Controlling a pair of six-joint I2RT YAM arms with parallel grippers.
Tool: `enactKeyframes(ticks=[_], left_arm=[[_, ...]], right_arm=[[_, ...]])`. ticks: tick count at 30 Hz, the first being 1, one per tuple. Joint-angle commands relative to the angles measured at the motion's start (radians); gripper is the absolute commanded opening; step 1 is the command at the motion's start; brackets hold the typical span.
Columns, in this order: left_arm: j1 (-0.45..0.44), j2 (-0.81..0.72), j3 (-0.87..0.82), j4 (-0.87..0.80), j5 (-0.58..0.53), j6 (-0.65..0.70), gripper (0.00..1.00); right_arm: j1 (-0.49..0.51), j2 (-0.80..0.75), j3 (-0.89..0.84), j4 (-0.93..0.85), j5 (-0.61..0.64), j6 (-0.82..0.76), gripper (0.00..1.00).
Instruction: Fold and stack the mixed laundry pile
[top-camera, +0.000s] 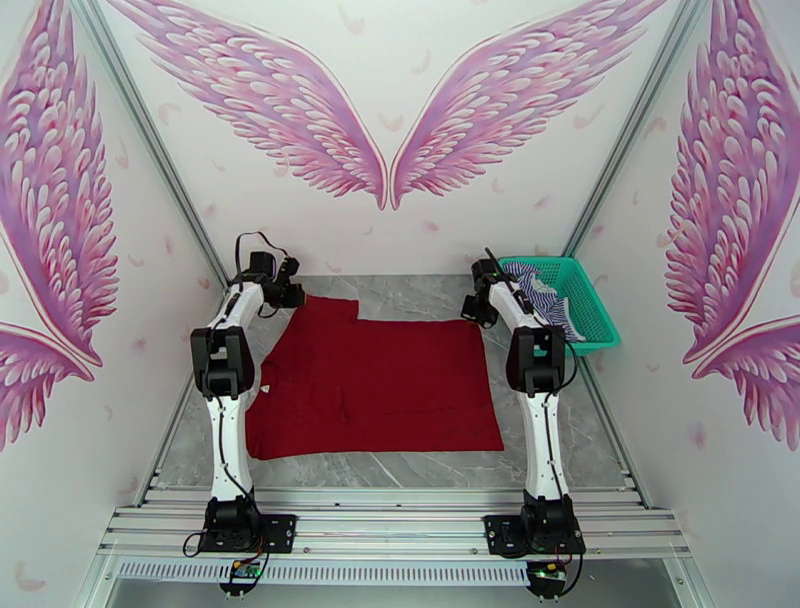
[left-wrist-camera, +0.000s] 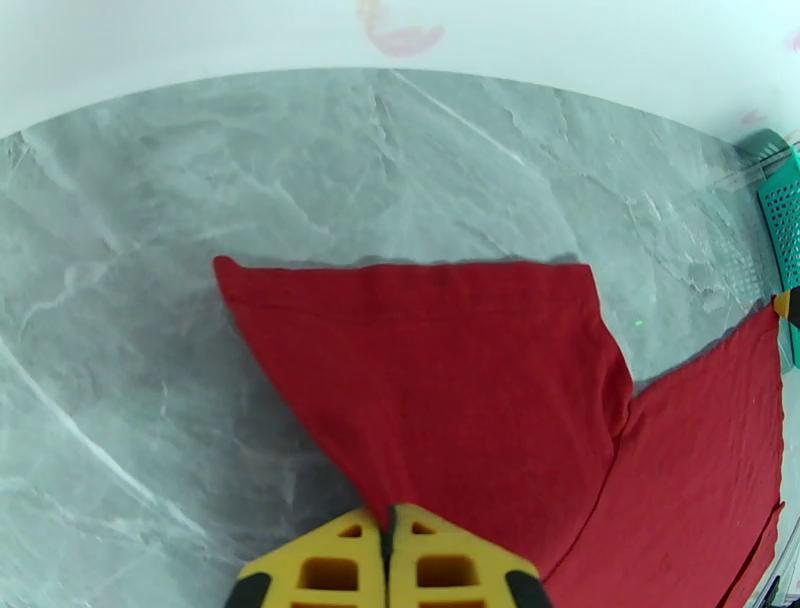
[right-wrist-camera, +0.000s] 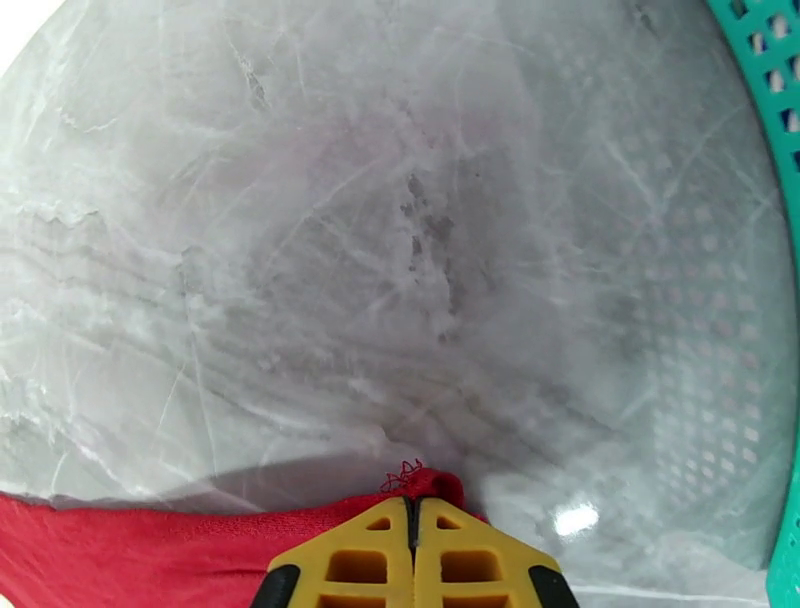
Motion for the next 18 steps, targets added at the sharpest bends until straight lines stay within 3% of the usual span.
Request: enactKeyframes(ticks=[1, 10, 18], left_arm=[[0.014, -0.116, -0.073, 0.046, 0.031, 0.026, 0.0], [0.019, -0.247, -0.286, 0.132, 0.049, 0.02, 0.0], [0.02, -0.372, -0.472, 0.194, 0.047, 0.02, 0.0]], right_arm=[[0.002, -0.083, -0.041, 0.002, 0.031, -0.027, 0.0], [0.002, -0.165, -0.112, 0.005, -0.008, -0.042, 0.0], [0.002, -0.277, -0.297, 0.06, -0.022, -0.054, 0.0]])
